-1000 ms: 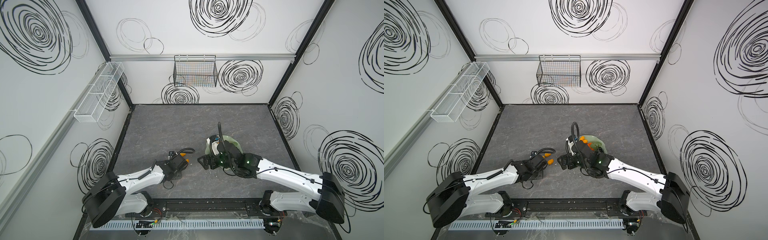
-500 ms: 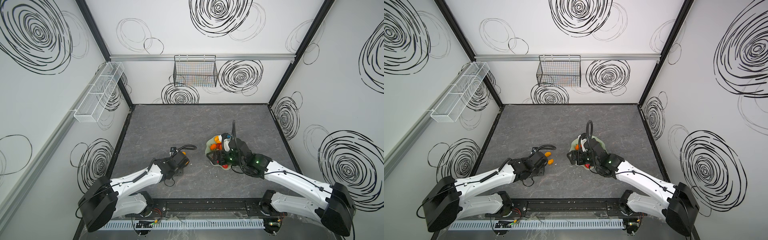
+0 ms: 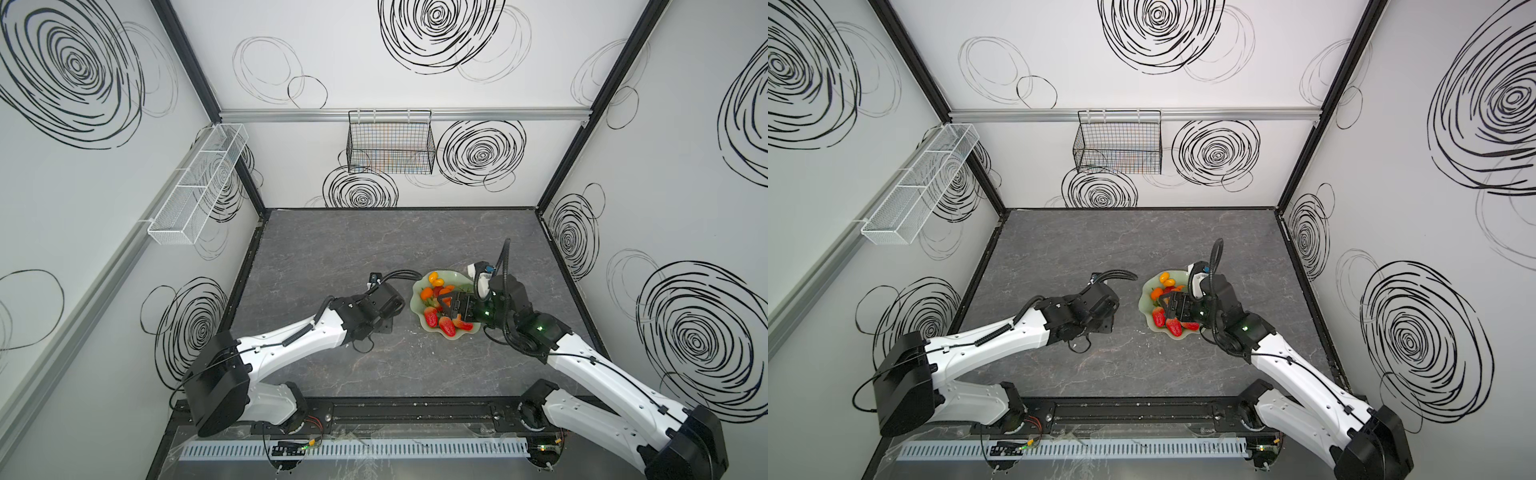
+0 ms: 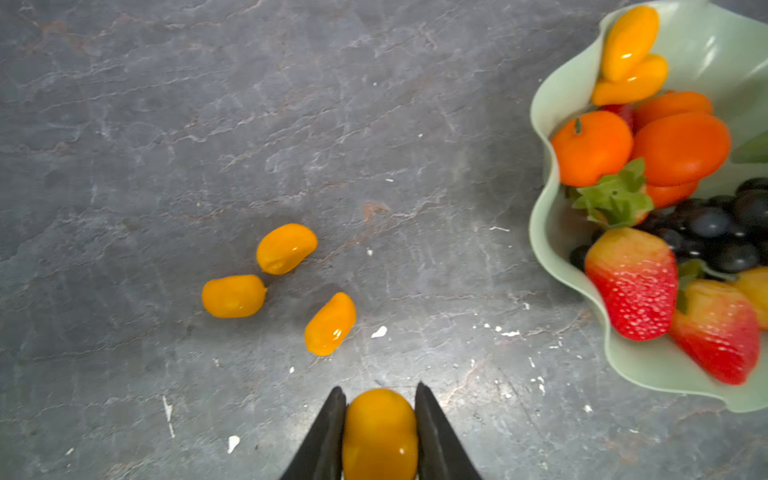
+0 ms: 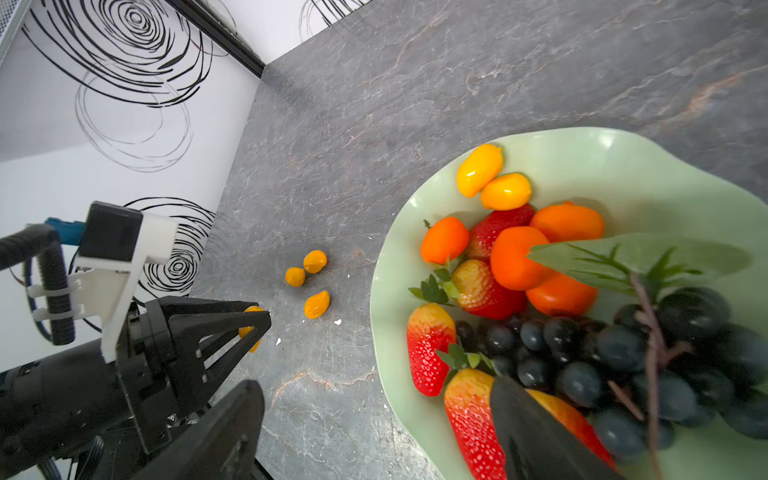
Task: Place and organize the fake fruits in the fruit bowl
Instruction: 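Lift the yellow fruit with the left gripper and carry it over the bowl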
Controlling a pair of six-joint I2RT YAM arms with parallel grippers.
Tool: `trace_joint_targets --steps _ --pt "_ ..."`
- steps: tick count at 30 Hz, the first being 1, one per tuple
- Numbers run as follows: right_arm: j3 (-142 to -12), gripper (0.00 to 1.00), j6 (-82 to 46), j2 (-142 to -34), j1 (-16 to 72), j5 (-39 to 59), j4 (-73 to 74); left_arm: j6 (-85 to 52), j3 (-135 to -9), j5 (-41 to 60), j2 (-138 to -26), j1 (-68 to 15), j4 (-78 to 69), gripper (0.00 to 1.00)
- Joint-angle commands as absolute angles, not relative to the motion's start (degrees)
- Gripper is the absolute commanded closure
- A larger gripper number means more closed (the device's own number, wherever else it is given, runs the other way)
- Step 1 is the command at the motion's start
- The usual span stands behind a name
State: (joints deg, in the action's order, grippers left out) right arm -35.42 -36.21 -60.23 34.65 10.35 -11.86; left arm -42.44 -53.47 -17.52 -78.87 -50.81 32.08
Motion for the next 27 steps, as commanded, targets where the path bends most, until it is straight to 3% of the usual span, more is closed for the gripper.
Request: trace_joint_targets --steps 1,27 --pt "-33.9 0.10 -34.9 -58.5 32.4 11.0 -11.8 -41.1 -57.1 -18.3 -80.8 -52.0 31.5 0.68" --pt "-32.7 0.10 -30.6 -53.2 18.3 16.4 -17.4 -33.4 -85.7 -12.3 -107.3 -52.5 30.1 0.69"
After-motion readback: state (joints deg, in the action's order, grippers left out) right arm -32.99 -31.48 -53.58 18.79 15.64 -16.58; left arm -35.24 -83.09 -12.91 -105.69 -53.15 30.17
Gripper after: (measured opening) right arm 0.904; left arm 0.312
